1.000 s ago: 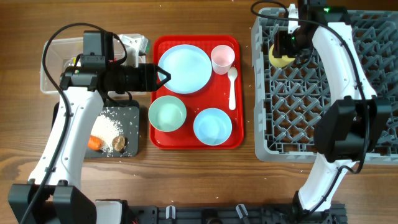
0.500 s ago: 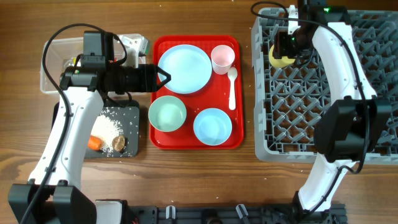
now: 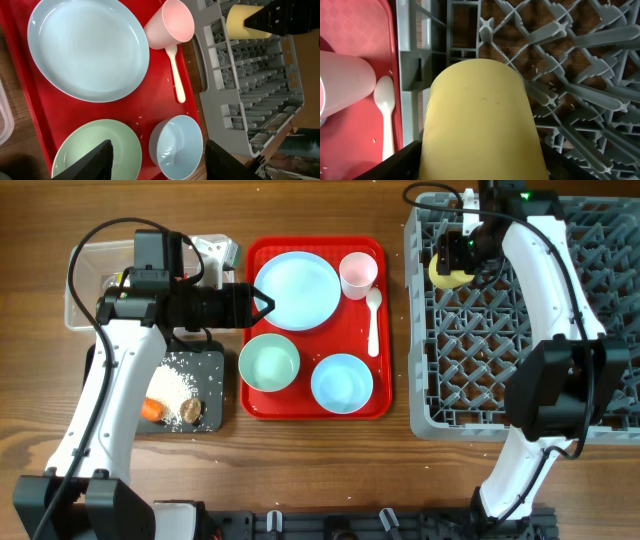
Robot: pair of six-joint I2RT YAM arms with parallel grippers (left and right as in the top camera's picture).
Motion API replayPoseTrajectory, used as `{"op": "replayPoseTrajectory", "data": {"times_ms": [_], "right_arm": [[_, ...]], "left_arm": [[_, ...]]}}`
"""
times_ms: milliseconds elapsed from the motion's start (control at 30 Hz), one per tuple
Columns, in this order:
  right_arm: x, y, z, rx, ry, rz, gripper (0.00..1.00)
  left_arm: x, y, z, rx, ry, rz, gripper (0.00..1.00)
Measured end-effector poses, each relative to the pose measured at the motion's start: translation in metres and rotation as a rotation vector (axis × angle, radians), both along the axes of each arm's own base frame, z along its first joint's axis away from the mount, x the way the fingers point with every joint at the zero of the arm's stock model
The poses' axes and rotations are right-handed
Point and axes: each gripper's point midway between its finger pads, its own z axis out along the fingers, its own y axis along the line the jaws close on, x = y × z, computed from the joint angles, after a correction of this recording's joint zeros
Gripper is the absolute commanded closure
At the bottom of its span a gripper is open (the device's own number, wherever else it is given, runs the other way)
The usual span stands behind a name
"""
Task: Sort waste into correct bins and load items into the dishwasher rack
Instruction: 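Lower the yellow cup into the rack and open the right gripper, then reach the left gripper to the pink cup and grasp it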
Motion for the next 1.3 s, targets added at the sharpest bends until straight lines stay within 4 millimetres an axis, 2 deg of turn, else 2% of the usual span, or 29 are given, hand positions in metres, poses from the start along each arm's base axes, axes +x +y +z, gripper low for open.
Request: {"op": "replayPoseTrajectory", "data": {"times_ms": [633,800,900,1000,1133,1300], "right_arm": [[-0.001,0.003,-0.001,0.018,0.003,0.005,0.25],[0.010,0.004,-0.001,0.019,-0.042,0.005,0.23],[0.010,0.005,0.003,0.027,-0.041,0.008,0.23],[0.010,0.011,0.014,0.061,-0.046,0.017,0.27],[0.008,0.025,0.028,0.141,-0.048,0.040,0.26],[-0.011,0.048,0.029,0.270,0.029,0.070,0.22]], "left_arm": [[0.000,0.000,0.000,0.002,0.000,0.001,0.43],[0.000,0.001,0.000,0.004,0.000,0.003,0.43],[0.000,0.001,-0.001,0.006,0.000,0.004,0.43],[0.000,0.001,-0.001,0.006,0.001,0.004,0.48],[0.002,0.001,0.000,0.006,-0.007,0.004,0.50],[0.025,-0.009,0.013,-0.015,-0.122,0.005,0.50]]}}
